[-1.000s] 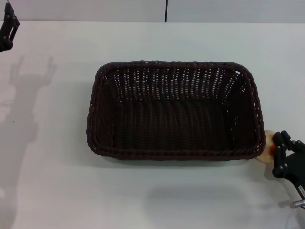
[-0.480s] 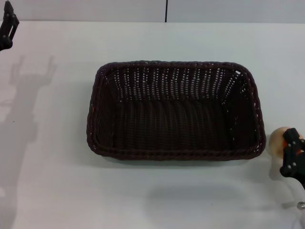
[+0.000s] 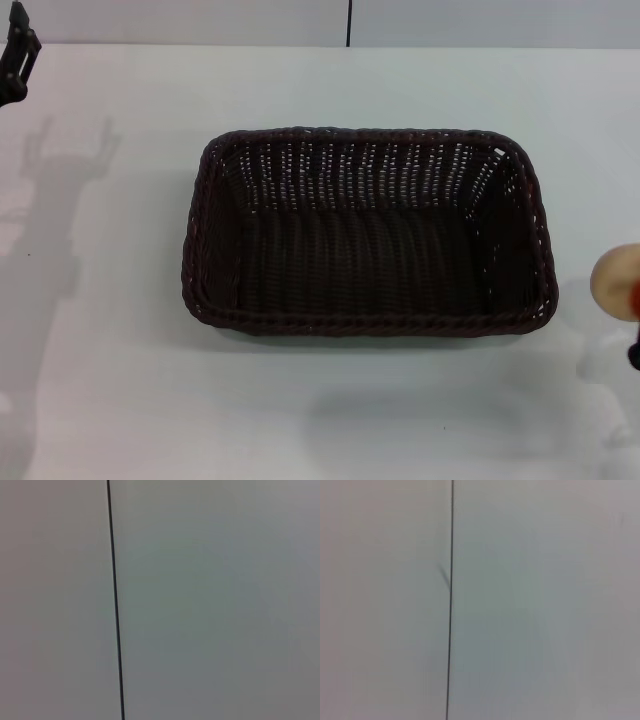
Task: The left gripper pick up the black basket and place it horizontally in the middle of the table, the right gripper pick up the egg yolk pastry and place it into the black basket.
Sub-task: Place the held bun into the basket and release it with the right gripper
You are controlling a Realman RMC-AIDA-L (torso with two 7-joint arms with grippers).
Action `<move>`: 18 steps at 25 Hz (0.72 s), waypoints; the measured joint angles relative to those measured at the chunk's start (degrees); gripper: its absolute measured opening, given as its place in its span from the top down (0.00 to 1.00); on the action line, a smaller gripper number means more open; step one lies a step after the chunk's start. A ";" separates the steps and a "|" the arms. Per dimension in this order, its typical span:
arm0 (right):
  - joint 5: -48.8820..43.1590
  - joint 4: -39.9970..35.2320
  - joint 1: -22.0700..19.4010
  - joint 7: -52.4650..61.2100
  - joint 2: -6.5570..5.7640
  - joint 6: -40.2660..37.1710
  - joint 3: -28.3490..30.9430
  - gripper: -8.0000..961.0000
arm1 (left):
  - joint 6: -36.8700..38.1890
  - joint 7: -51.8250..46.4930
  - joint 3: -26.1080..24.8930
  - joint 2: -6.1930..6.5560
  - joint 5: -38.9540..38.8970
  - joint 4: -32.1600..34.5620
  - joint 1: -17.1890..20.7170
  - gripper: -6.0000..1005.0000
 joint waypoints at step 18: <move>0.17 1.33 11.38 -7.96 -0.05 -8.91 -1.30 0.99 | 0.65 -0.09 0.00 0.01 0.01 -0.01 0.26 0.18</move>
